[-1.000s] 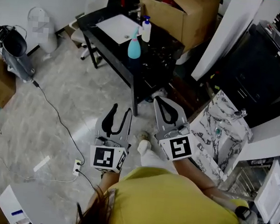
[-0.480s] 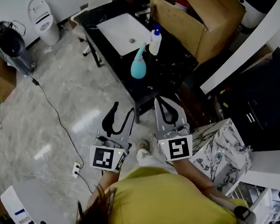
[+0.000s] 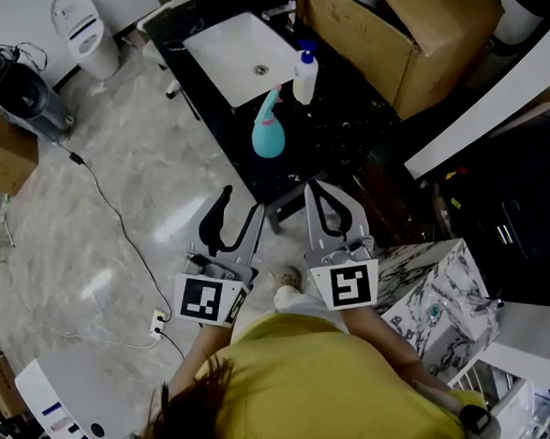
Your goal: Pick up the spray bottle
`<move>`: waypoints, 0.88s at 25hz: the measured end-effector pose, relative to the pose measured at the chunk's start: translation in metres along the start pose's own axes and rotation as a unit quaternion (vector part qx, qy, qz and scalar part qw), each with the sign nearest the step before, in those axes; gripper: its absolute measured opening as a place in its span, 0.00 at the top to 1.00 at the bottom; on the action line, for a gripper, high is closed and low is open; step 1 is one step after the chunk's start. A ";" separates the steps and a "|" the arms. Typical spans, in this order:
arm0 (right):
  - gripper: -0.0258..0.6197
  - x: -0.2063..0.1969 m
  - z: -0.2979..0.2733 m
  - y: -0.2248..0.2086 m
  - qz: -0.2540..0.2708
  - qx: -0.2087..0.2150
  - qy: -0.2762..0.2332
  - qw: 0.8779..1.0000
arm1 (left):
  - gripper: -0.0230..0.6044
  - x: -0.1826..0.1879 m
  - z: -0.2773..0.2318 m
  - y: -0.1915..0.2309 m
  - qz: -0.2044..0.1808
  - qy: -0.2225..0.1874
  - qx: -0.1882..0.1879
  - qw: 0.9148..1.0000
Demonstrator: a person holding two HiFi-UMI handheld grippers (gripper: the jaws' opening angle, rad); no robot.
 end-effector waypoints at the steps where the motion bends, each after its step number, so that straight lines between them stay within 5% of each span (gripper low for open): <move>1: 0.96 -0.003 -0.001 -0.002 0.000 0.000 0.000 1.000 | 0.63 -0.001 -0.003 0.001 -0.001 -0.001 0.000 1.000; 11: 0.96 -0.035 -0.009 -0.010 0.007 -0.012 0.015 1.000 | 0.58 -0.039 -0.030 0.033 -0.006 0.027 -0.007 1.000; 22: 0.96 -0.074 -0.049 -0.020 0.009 -0.020 0.058 0.998 | 0.50 -0.115 -0.080 0.065 -0.001 0.092 -0.072 0.993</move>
Point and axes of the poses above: the fingertips, and each gripper's own axes: z backward along the fingers, y to its left, x out of its top, the point moved 1 cm from there along z, backward along the fingers, and after that the axes turned 10 degrees about -y, right-handed, at the moved point
